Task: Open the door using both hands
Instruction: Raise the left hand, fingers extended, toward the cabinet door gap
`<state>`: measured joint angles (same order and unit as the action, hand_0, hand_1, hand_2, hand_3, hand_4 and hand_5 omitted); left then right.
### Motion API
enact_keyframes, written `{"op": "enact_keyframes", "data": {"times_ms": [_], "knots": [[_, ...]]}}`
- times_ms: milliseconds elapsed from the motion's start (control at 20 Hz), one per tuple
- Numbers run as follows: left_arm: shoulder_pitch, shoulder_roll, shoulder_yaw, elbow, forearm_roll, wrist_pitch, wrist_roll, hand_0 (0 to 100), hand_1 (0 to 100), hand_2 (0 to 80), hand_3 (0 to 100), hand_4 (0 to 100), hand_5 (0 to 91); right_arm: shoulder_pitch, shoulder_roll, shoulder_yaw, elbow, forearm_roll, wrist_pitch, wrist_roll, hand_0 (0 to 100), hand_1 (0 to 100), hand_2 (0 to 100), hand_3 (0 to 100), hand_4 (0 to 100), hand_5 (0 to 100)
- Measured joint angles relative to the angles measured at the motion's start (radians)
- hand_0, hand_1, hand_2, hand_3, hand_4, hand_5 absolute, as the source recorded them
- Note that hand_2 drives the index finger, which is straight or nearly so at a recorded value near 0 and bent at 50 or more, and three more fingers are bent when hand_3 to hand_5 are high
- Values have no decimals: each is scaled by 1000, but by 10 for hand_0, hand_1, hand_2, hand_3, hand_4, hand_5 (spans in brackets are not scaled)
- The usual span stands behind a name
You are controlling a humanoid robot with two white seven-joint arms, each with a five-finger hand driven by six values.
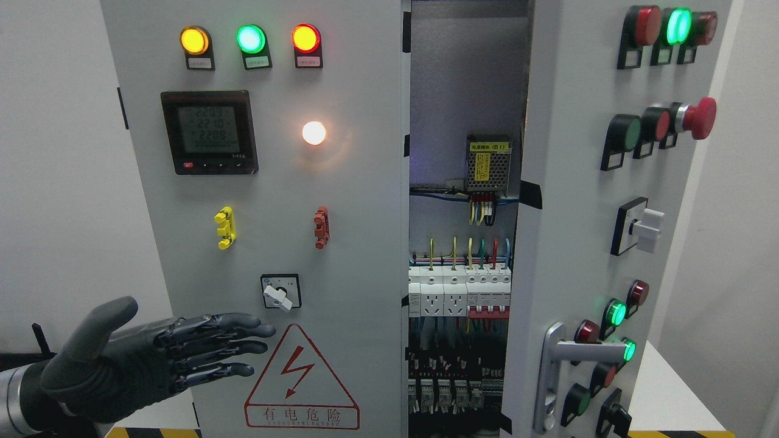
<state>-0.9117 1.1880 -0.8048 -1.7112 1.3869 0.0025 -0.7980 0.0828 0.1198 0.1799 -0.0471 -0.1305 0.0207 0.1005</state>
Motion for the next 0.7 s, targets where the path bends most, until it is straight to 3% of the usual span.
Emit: {"op": "enact_keyframes", "data": {"times_ms": [701], "knots": [[-349, -55, -320, 14, 106, 12, 1, 0, 0, 0, 0, 31, 0, 0, 0, 0, 0, 0, 0, 0, 106, 0, 0, 0, 0, 0]]}}
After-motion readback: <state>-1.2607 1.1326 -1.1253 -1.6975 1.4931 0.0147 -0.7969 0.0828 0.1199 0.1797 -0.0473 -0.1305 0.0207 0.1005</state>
